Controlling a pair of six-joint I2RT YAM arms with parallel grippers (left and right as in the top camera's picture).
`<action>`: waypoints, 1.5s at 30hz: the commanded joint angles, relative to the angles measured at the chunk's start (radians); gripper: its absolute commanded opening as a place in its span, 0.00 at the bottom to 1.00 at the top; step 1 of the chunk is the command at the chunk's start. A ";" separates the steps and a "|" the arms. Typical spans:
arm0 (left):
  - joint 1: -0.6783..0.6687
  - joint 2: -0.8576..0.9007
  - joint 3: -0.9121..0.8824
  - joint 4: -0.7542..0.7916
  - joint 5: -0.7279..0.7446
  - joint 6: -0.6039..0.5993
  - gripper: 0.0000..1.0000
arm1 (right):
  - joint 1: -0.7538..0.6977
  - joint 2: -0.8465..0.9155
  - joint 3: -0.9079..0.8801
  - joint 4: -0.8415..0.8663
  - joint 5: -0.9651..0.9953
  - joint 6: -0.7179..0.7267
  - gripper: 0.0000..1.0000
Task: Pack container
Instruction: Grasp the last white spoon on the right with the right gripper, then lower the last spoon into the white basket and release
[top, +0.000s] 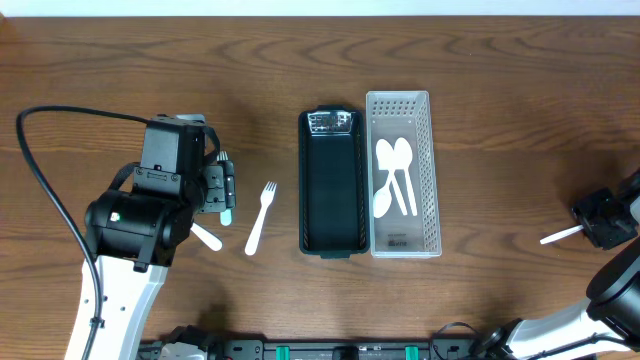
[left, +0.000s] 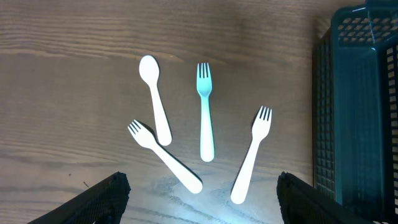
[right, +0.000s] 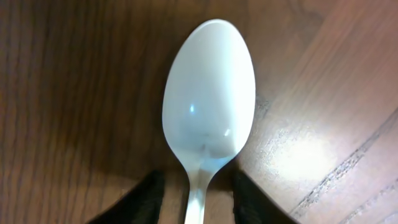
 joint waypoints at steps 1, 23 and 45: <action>0.004 0.003 0.011 -0.003 -0.008 -0.006 0.79 | -0.006 0.029 -0.033 -0.002 -0.044 0.005 0.26; 0.004 0.003 0.011 -0.003 -0.008 -0.006 0.79 | 0.195 -0.215 0.071 -0.116 -0.150 -0.057 0.01; 0.004 0.003 0.011 -0.003 -0.008 -0.006 0.79 | 1.113 -0.169 0.284 -0.216 0.015 -0.062 0.01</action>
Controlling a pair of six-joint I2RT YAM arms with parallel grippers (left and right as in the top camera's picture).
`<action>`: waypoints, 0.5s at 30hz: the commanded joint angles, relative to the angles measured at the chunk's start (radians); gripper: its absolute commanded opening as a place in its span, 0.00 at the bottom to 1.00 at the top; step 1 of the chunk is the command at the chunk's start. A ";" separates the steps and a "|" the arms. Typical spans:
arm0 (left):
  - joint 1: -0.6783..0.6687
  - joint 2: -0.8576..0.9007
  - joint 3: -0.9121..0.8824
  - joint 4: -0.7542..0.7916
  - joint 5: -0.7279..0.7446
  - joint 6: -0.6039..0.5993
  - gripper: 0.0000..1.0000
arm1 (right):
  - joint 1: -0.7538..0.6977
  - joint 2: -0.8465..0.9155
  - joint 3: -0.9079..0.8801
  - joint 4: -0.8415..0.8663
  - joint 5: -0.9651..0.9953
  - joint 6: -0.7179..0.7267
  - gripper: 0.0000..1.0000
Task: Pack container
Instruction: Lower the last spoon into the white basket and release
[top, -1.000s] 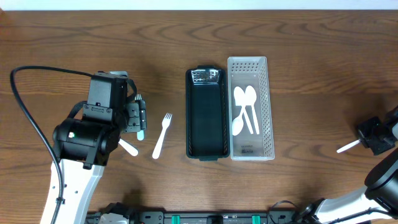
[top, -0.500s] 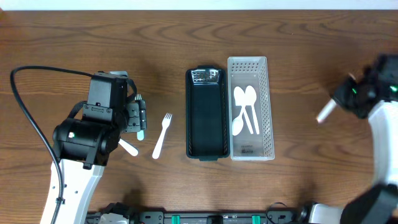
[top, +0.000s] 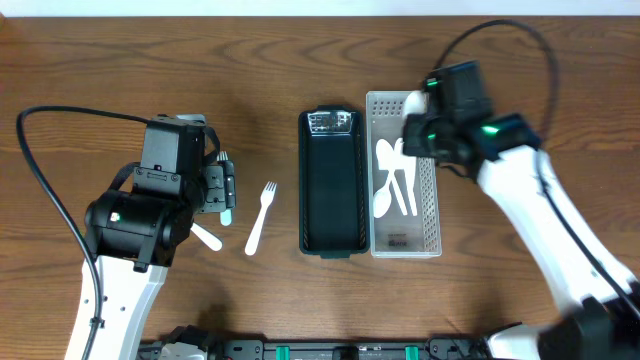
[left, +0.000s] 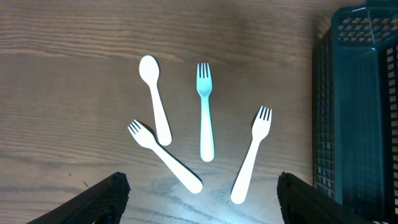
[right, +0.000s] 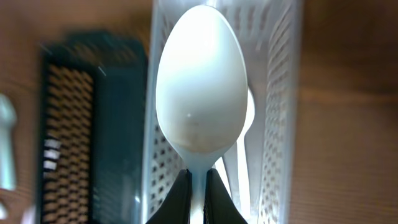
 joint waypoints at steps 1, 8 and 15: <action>0.004 0.003 0.011 -0.004 -0.008 -0.006 0.79 | 0.042 0.098 0.000 -0.008 0.074 -0.015 0.01; 0.004 0.003 0.011 -0.006 -0.008 -0.006 0.79 | 0.047 0.196 0.000 -0.002 0.092 -0.084 0.19; 0.004 0.003 0.011 -0.010 -0.008 -0.006 0.79 | 0.052 0.149 0.042 0.005 0.092 -0.134 0.45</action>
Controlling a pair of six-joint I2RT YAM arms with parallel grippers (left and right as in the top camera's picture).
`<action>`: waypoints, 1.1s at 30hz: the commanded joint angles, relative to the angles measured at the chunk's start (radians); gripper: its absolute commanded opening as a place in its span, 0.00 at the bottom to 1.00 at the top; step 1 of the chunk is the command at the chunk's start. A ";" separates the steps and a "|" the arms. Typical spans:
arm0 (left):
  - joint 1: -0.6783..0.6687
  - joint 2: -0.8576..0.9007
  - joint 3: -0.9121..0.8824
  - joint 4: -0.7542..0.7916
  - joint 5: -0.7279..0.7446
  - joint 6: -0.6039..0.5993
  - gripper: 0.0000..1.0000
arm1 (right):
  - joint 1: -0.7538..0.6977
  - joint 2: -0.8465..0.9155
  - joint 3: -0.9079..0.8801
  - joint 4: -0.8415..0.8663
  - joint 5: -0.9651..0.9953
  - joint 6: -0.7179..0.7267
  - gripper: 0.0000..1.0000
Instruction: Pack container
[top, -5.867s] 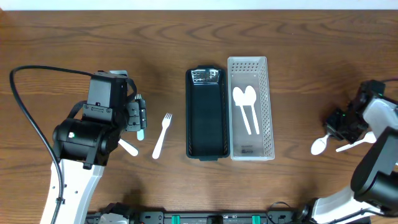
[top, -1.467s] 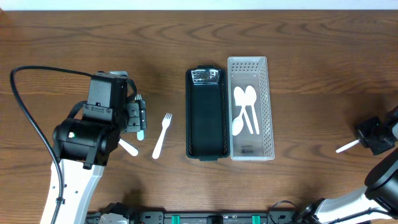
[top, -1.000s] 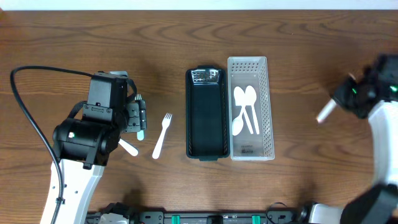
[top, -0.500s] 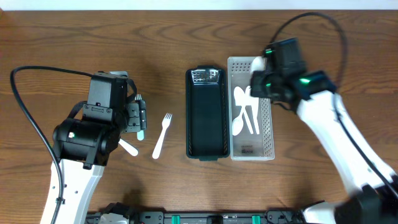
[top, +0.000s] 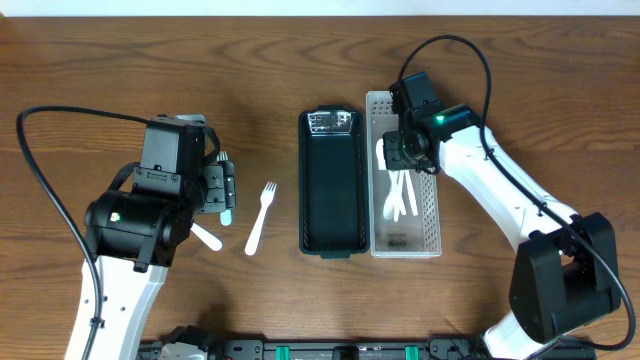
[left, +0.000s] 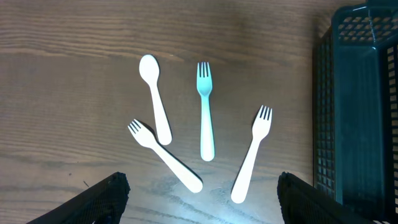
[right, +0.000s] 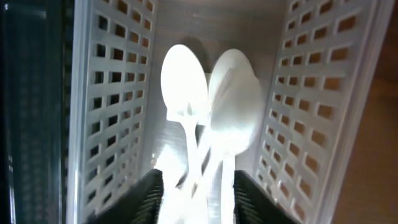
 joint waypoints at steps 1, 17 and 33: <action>0.004 0.003 0.011 -0.008 -0.008 -0.005 0.79 | 0.011 -0.065 0.064 -0.010 0.015 -0.031 0.49; 0.004 0.234 0.011 0.054 0.170 0.146 0.79 | -0.130 -0.501 0.139 -0.478 0.232 0.309 0.84; 0.003 0.679 0.011 0.186 0.170 0.172 0.79 | -0.196 -0.522 -0.149 -0.429 0.175 0.310 0.98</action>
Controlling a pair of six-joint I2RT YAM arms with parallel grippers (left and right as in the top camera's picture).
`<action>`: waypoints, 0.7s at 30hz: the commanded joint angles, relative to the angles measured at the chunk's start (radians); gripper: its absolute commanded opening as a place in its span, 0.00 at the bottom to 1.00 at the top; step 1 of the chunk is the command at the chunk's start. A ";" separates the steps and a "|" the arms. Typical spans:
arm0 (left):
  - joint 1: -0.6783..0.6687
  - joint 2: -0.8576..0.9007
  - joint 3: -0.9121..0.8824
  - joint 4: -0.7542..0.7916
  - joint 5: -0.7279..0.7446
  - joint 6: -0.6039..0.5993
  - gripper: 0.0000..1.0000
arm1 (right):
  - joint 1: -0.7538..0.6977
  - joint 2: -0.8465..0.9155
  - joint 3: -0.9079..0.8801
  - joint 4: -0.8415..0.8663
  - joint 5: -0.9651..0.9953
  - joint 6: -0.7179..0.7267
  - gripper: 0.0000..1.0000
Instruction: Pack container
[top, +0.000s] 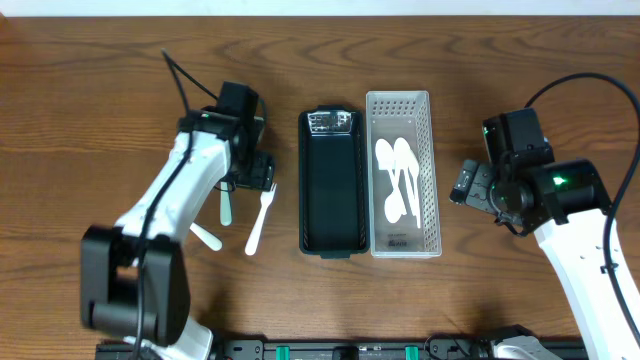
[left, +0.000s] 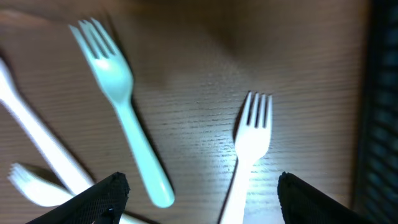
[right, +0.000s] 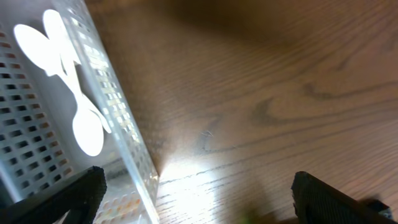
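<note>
A dark mesh container (top: 330, 190) and a white perforated container (top: 428, 190) stand side by side mid-table. White spoons (top: 398, 172) lie in the white one, also seen in the right wrist view (right: 62, 68). Left of the dark container lie a white fork (top: 258, 220), a teal fork (top: 226, 205) and another white utensil (top: 205, 237). My left gripper (left: 199, 205) hangs open low over the white fork (left: 249, 146) and teal fork (left: 121, 106). My right gripper (right: 199, 205) is open and empty over bare table right of the white container.
A white handle (left: 31, 140) and a second white fork (left: 28, 190) lie at the left of the left wrist view. The white container's wall (right: 124, 124) stands close to my right gripper's left finger. Wooden tabletop (top: 520, 80) spreads all round.
My right gripper was open inside the white container over the spoons; it is now outside it, to the right, empty. My left gripper has moved right and down, close over the forks.
My right gripper was shut on a white spoon at the table's right edge. Then it held the spoon over the white container, then stood open with the spoon lying among the others. My left gripper stayed open high above the utensils and now is low over them.
</note>
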 joint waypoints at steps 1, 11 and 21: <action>0.002 0.060 0.011 0.001 0.008 0.025 0.79 | -0.021 -0.002 -0.032 0.013 -0.003 -0.002 0.99; -0.089 0.138 0.006 0.048 0.011 0.100 0.79 | -0.030 -0.002 -0.041 0.032 -0.007 -0.032 0.99; -0.106 0.144 -0.060 0.102 0.011 0.102 0.79 | -0.030 -0.002 -0.041 0.031 -0.007 -0.036 0.99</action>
